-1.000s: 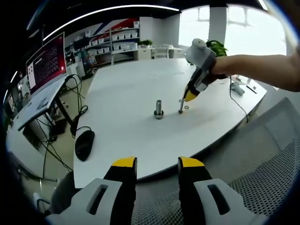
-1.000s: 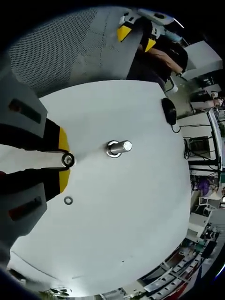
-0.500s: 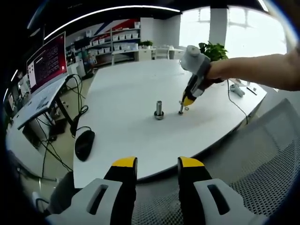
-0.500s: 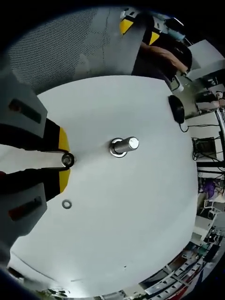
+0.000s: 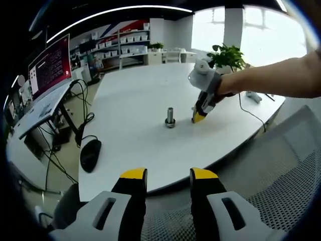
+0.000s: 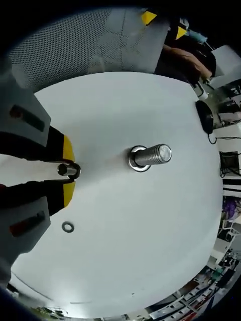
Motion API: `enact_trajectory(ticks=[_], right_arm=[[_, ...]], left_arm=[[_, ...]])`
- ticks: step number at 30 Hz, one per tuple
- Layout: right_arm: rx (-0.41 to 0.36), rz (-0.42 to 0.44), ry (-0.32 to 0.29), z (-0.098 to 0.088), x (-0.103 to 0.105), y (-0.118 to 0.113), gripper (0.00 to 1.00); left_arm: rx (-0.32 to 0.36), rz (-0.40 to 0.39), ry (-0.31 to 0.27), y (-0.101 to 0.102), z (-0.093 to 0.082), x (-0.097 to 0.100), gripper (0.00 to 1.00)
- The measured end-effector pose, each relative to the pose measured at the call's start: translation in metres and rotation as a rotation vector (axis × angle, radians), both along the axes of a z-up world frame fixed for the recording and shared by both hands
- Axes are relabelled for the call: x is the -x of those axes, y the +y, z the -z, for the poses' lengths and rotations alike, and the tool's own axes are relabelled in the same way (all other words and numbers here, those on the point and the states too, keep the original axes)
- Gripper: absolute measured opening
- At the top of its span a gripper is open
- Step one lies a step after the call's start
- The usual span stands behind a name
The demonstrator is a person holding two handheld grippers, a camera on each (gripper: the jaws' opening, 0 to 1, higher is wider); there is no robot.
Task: Place the washer onto the threaded stud by aligning its center hole with the stud, sliding it down to the base, and recovering from edge contact or off-axis alignment until the washer reaches the visible bottom stop.
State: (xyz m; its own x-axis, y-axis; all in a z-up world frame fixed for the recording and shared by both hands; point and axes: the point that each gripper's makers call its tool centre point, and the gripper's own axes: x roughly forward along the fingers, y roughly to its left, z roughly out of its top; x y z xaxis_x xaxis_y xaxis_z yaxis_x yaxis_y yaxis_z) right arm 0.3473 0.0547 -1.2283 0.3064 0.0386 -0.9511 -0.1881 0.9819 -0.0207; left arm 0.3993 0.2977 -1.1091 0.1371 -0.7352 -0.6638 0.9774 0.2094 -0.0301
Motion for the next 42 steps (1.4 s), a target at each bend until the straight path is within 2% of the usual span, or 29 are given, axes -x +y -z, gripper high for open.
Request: enact_trajectory(ticks=[6, 8, 13, 18, 23, 26, 30, 34, 35, 42], right_arm=[[0.003, 0.014, -0.005, -0.002, 0.008, -0.008, 0.21], [0.025, -0.026, -0.001, -0.002, 0.016, -0.01, 0.2], [0.02, 0.029, 0.013, 0.003, 0.03, -0.024, 0.2], [0.032, 0.072, 0.002, -0.001, 0.036, -0.031, 0.2], [0.026, 0.083, 0.004, 0.002, 0.031, -0.033, 0.21], [0.042, 0.053, 0.023, 0.002, 0.03, -0.033, 0.21], [0.032, 0.056, 0.03, 0.003, 0.029, -0.033, 0.21], [0.021, 0.043, 0.068, 0.011, 0.031, -0.035, 0.21], [-0.001, 0.047, 0.042, 0.009, 0.027, -0.033, 0.21], [0.006, 0.041, 0.062, 0.01, 0.028, -0.032, 0.22]], left_arm=[[-0.006, 0.002, 0.0, 0.0, 0.001, 0.0, 0.32], [-0.011, 0.001, 0.0, 0.0, 0.001, 0.0, 0.32], [-0.009, 0.003, -0.001, 0.001, 0.001, 0.0, 0.32], [-0.011, 0.007, -0.001, 0.001, 0.002, 0.0, 0.32], [-0.01, 0.005, -0.002, 0.001, 0.001, 0.0, 0.32], [-0.009, 0.004, -0.002, 0.001, 0.001, 0.0, 0.32], [-0.007, 0.001, -0.002, 0.0, 0.0, 0.0, 0.32], [-0.007, 0.0, -0.001, 0.0, 0.001, 0.0, 0.32], [-0.006, -0.001, -0.001, 0.001, 0.001, 0.0, 0.32], [-0.009, 0.001, 0.0, 0.0, 0.001, 0.0, 0.32]])
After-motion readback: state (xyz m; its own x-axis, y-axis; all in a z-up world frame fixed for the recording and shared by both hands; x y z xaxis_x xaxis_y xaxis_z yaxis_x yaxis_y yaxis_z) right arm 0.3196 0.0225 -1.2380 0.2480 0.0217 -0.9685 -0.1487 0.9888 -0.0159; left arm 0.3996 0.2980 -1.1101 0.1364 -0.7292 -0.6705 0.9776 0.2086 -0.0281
